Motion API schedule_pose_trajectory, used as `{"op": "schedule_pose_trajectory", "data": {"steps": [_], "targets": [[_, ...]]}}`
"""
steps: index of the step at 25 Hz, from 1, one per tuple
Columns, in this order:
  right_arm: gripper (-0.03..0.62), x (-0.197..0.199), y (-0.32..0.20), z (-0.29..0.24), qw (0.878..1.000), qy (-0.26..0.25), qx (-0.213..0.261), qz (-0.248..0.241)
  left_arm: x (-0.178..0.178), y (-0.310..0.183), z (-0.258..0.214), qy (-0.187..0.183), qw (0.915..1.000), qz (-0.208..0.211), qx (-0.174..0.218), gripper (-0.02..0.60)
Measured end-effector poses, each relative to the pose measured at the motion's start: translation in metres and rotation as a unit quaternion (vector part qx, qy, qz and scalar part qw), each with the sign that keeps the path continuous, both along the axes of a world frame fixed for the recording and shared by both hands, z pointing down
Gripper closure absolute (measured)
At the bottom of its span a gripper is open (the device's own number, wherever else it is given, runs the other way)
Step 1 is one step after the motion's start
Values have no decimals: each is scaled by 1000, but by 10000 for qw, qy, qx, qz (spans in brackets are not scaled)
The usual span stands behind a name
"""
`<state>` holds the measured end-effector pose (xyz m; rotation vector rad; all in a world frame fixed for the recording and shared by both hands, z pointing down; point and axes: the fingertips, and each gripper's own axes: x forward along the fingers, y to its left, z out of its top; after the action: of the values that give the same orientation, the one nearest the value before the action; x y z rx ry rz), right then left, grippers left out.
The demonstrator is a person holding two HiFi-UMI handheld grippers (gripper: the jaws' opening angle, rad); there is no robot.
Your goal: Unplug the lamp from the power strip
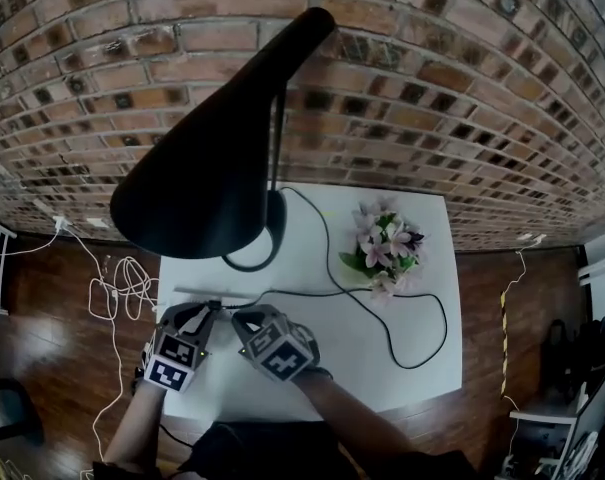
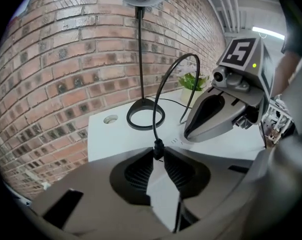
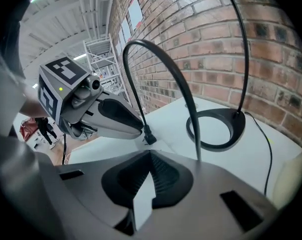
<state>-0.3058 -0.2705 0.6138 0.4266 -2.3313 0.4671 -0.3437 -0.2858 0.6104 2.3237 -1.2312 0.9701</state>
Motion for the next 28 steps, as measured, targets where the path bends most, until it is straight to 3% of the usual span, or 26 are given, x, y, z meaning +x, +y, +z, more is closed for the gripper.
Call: {"op": "schedule_pose_trajectory", "data": {"steps": [3, 18, 24, 28], "targets": [[605, -1, -2, 7, 10000, 50, -10, -4, 7, -1, 3, 112, 9998, 165, -68, 454], [605, -14, -10, 14, 9999, -5, -102, -46, 11, -13, 19, -112, 9993, 294, -181, 468], [605, -16, -11, 18, 9998, 110, 0, -150, 15, -14, 17, 90, 9987, 430, -245, 491], [604, -16, -10, 19, 9997, 211, 51, -149, 15, -16, 15, 322, 9984, 300, -346, 496]]}}
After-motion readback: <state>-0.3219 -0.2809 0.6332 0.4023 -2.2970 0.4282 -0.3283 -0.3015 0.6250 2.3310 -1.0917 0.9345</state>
